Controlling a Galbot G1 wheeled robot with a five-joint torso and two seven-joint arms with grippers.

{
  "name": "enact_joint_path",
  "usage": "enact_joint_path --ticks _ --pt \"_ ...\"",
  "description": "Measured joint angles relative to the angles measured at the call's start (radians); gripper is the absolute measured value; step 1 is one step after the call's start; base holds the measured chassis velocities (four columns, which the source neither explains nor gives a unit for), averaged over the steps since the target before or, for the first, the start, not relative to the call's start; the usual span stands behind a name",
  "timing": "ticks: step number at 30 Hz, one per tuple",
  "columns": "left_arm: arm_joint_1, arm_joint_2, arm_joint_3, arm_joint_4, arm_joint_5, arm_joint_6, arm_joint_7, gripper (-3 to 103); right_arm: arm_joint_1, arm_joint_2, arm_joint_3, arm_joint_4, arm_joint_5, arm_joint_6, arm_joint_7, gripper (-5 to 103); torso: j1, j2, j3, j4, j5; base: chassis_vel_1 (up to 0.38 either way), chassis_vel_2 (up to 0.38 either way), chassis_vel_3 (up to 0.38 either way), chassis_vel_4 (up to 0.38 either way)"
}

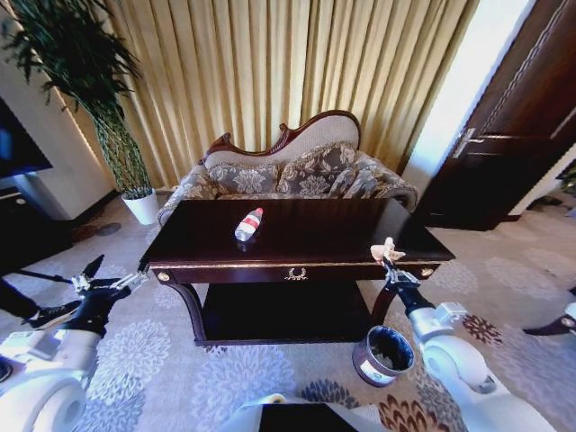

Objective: Move to the front of the table and place the trash on the table into the trash bin.

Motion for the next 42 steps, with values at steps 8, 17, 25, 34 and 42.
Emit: enact_joint_path --ticks 8,17,25,34,42 --pt "0.001 -0.008 0.005 -0.001 0.005 0.0 0.003 100 -0.014 -0.006 0.016 -0.029 0.01 0.012 0.001 1 0.0 0.0 0.0 0.0 -0.0002 0.0 0.0 0.0 0.0" --pt "-0.002 -0.018 0.011 -0.001 0.023 -0.016 0.005 100 0.046 0.005 -0.055 -0.227 0.024 -0.017 0.006 1 0.0 0.0 0.0 0.0 0.0 0.0 0.0 0.0 0.0" --pt "0.001 -0.024 0.006 0.005 0.037 -0.035 0.005 100 0.149 0.034 -0.13 -0.464 -0.025 -0.027 0.007 1 0.0 0.0 0.0 0.0001 -0.0001 0.0 0.0 0.0 0.0" --pt "-0.004 -0.028 0.015 0.013 0.037 -0.038 0.008 100 0.247 0.093 -0.199 -0.758 -0.149 -0.034 0.006 1 0.0 0.0 0.0 -0.0001 0.0 0.0 0.0 0.0 0.0" --pt "-0.009 -0.039 0.026 0.012 0.037 -0.039 0.014 100 0.329 0.155 -0.194 -0.999 -0.255 -0.037 0.007 1 0.0 0.0 0.0 -0.0001 0.0001 0.0 0.0 0.0 0.0"
